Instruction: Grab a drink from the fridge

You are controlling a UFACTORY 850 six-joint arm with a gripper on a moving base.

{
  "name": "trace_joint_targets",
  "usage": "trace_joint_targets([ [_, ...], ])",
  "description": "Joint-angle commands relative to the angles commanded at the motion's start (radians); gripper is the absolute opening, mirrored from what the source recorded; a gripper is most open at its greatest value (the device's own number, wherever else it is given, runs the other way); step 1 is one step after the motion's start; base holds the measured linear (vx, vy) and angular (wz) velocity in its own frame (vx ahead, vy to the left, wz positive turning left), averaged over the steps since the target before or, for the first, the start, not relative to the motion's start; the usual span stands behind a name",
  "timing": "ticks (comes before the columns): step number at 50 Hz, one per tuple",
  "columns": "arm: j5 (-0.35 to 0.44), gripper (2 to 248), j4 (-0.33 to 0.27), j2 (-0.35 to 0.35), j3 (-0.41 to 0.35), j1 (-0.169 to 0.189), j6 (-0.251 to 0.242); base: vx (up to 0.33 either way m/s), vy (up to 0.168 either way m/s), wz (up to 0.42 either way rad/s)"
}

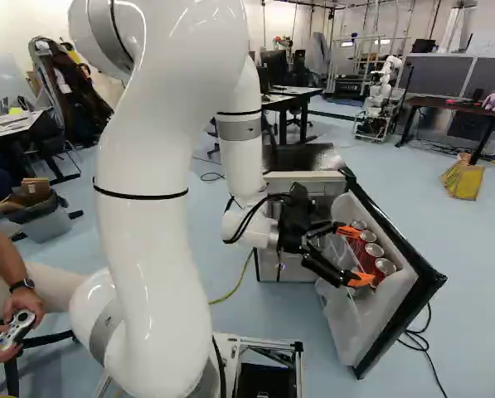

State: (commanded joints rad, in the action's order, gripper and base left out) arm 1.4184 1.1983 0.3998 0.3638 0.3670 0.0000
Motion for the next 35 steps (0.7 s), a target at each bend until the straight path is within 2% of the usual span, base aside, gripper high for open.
trace_joint_targets([
  [22, 0.000, 247, -0.231, -0.092, -0.144, -0.091, 0.000, 0.000, 0.000, 0.000],
  [35, 0.000, 247, -0.368, -0.105, -0.163, -0.105, 0.000, 0.000, 0.000, 0.000],
])
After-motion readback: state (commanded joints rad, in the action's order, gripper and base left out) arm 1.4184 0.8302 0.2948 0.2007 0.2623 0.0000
